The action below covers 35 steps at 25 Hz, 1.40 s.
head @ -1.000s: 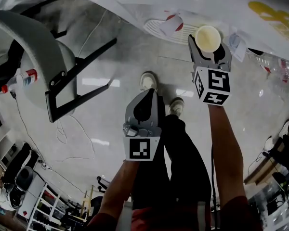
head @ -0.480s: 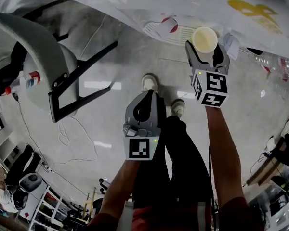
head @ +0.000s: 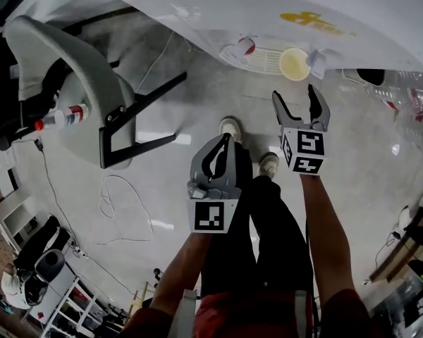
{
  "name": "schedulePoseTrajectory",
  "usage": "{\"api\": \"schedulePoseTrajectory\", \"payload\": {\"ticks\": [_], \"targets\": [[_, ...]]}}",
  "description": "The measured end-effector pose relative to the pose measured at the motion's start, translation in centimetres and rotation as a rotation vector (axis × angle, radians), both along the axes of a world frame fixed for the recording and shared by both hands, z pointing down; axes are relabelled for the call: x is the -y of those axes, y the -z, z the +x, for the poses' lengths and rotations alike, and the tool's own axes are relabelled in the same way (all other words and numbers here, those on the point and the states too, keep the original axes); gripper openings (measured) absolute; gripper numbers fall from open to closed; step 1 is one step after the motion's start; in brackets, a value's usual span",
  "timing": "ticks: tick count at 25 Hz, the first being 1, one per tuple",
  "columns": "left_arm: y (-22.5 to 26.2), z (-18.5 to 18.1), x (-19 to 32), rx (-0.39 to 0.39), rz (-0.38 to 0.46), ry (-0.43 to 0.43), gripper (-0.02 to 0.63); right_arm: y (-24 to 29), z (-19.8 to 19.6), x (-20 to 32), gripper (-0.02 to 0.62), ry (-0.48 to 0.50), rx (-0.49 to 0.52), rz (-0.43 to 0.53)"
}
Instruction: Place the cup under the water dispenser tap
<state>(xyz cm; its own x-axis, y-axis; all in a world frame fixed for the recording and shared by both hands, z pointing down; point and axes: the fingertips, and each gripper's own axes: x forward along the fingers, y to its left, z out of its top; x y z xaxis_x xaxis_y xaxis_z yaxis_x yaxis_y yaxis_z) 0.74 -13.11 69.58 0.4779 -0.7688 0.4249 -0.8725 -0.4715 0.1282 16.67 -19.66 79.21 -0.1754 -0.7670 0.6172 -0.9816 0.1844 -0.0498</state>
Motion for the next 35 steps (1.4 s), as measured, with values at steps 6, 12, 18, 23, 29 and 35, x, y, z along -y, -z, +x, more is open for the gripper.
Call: {"api": "schedulePoseTrajectory", "payload": {"ticks": [6, 12, 18, 23, 29, 35], "targets": [[3.8, -0.3, -0.8, 0.008, 0.017, 0.015, -0.005, 3.8, -0.9, -2.8, 0.356, 0.027, 0.008, 0.013], [8.4, -1.1, -1.4, 0.029, 0.044, 0.050, -0.005, 10.9, -0.5, -4.1, 0.356, 0.057, -0.006, 0.098], [14.4, -1.3, -2.2, -0.026, 0.069, 0.065, -0.005, 18.3, 0.4, -6.2, 0.354, 0.092, -0.033, 0.178], [19.7, -1.2, -3.0, -0.024, 0.127, 0.072, -0.005, 24.6, 0.0, -8.9, 0.354, 0.154, -0.055, 0.245], [25.7, -1.3, -3.7, -0.031, 0.207, 0.087, -0.005, 31.2, 0.4, -11.3, 0.354, 0.153, -0.059, 0.294], [31.1, -0.9, -4.1, -0.006, 0.299, 0.077, -0.005, 37.3, 0.9, -12.3, 0.354, 0.158, -0.078, 0.370]]}}
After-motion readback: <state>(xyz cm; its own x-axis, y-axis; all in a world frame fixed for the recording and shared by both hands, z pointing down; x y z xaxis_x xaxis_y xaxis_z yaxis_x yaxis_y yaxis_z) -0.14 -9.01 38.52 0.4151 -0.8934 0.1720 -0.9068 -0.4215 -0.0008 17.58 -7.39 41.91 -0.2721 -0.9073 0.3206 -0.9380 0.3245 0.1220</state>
